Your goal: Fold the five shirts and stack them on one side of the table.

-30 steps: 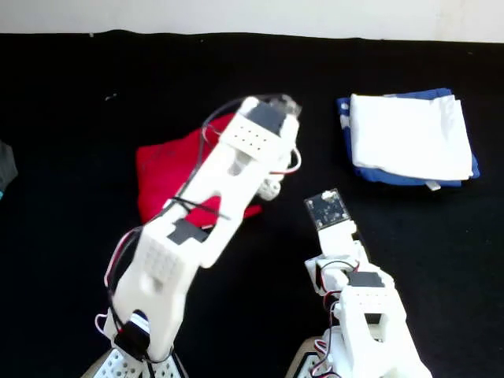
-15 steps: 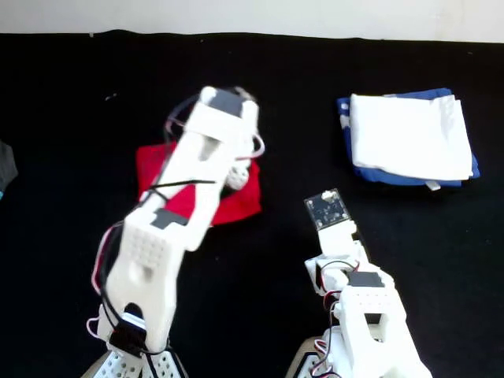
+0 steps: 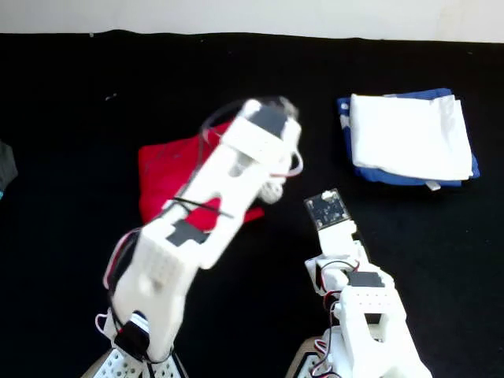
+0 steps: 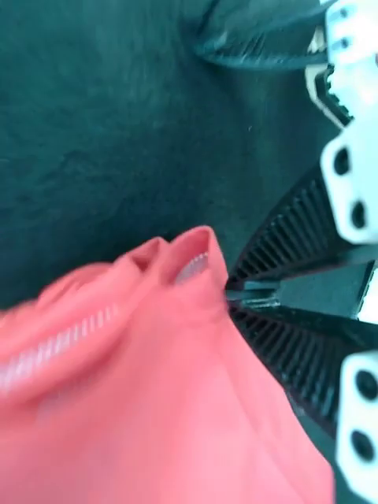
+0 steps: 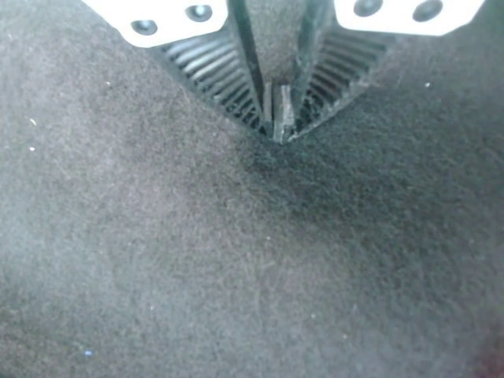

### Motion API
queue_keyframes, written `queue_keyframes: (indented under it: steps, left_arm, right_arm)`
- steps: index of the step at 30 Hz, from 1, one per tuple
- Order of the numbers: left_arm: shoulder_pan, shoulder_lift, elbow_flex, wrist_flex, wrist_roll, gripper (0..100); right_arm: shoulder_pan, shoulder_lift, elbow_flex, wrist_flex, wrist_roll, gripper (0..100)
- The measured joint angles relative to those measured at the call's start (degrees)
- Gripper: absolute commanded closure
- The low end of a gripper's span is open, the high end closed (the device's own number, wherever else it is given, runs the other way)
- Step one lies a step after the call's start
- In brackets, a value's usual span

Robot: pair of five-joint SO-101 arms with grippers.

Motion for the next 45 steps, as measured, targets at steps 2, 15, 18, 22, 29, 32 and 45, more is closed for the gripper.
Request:
queue_keyframes:
  steps: [2, 15, 18, 22, 29, 32, 45]
  left_arm:
    - [-3.7, -5.4, 0.0, 0.0, 0.0, 99]
    - [-28.7, 0.0, 2.0, -11.8, -4.6, 99]
    - [-30.2, 5.4, 2.0, -15.9, -4.6, 99]
    - [-33.8, 10.0, 2.0, -20.7, -4.6, 99]
    - [-36.6, 9.9, 2.0, -20.2, -4.6, 99]
    - [-36.0, 7.6, 2.0, -18.4, -4.6, 99]
    - [-35.3, 6.0, 2.0, -17.1, -4.6, 99]
  right_arm:
    - [0.0, 0.0, 0.0, 0.0, 0.0, 99.2]
    - [0.0, 0.0, 0.0, 0.0, 0.0, 99.2]
    - [0.0, 0.0, 0.0, 0.0, 0.0, 99.2]
    - [0.0, 0.0, 0.0, 0.0, 0.0, 99.2]
    - [0.0, 0.0, -0.3, 0.1, 0.0, 99.2]
    - [0.0, 0.9, -6.9, 5.9, 0.0, 99.2]
    - [-19.7, 31.7, -74.0, 33.7, -14.9, 99.2]
